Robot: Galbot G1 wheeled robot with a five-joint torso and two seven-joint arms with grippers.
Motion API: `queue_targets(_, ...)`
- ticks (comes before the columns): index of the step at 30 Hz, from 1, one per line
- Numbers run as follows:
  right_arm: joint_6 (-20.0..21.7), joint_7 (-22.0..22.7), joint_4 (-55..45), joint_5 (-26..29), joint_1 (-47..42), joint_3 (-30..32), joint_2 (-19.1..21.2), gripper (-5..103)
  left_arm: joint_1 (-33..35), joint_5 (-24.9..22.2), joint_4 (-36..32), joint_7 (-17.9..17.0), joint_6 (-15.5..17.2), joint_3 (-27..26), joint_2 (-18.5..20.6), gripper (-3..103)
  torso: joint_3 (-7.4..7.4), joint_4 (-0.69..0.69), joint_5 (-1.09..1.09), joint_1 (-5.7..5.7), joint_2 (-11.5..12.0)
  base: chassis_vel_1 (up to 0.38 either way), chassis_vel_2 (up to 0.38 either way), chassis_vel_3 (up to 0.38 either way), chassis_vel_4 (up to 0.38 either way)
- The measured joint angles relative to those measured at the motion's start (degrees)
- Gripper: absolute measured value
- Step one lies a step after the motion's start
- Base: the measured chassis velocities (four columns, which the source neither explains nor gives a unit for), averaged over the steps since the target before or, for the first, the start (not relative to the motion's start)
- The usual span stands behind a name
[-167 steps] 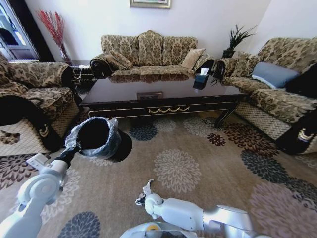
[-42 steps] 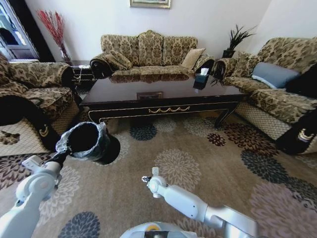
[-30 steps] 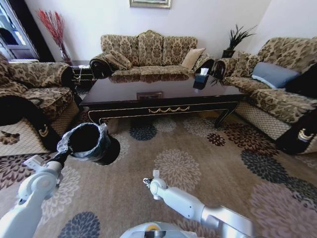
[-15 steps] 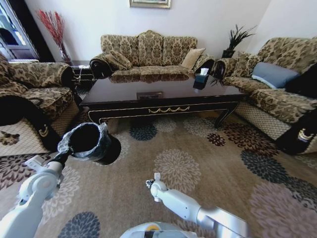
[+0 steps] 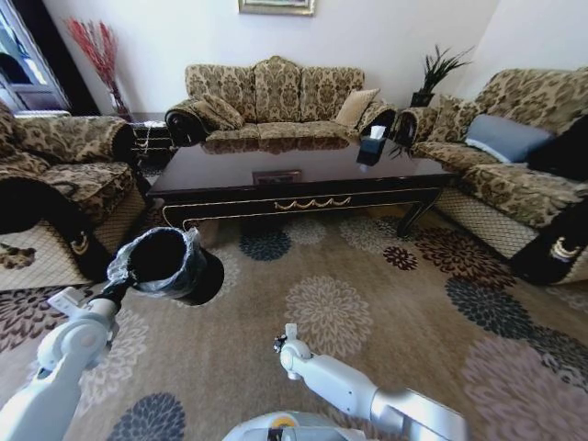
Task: Move to the front of the table and pick up the trash from the floor, then place it into the trash bin.
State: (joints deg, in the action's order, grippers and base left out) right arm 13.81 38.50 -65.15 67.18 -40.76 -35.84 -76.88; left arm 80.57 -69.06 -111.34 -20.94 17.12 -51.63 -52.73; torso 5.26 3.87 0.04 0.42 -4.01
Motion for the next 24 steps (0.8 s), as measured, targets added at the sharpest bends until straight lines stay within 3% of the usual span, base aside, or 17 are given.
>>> queue_targets(1, -0.2, 0.0, -0.9, -0.4, 0.0, -0.2, 0.4, 16, 0.0, 0.2, 0.1, 0.0, -0.1, 0.1, 0.0, 3, 0.0, 0.03, -0.02, 0.0, 0.0, 0.0, 0.0, 0.0, 0.0)
queue_targets(6, -1.7, 0.1, -5.2, -1.4, 0.8, -0.6, 2.1, 2, -0.1, 0.4, 0.2, 0.2, -0.2, 0.7, -0.2, 3, 0.0, 0.04, -0.03, 0.0, 0.0, 0.0, 0.0, 0.0, 0.0)
queue_targets(16, -7.8, -0.7, -19.4, -1.9, 9.6, -0.5, 7.7, 0, -0.3, 3.1, -0.4, 0.3, -0.2, 4.5, -1.7, 3, -0.01, 0.04, -0.03, 0.0, 0.0, 0.0, 0.0, 0.0, 0.0)
queue_targets(20, -10.8, -2.9, -24.3, -2.7, 16.0, -2.4, 10.9, 0, -0.2, 4.7, -0.7, 0.6, -0.2, 7.3, -2.9, 3, 0.0, 0.05, -0.04, 0.0, 0.0, 0.0, 0.0, 0.0, 0.0)
queue_targets(24, -13.6, -4.5, -26.0, -3.4, 18.9, -2.9, 11.5, 0, 0.0, 5.2, -0.9, 0.7, -0.2, 8.4, -3.2, 3, -0.01, 0.06, -0.04, 0.0, 0.0, 0.0, 0.0, 0.0, 0.0)
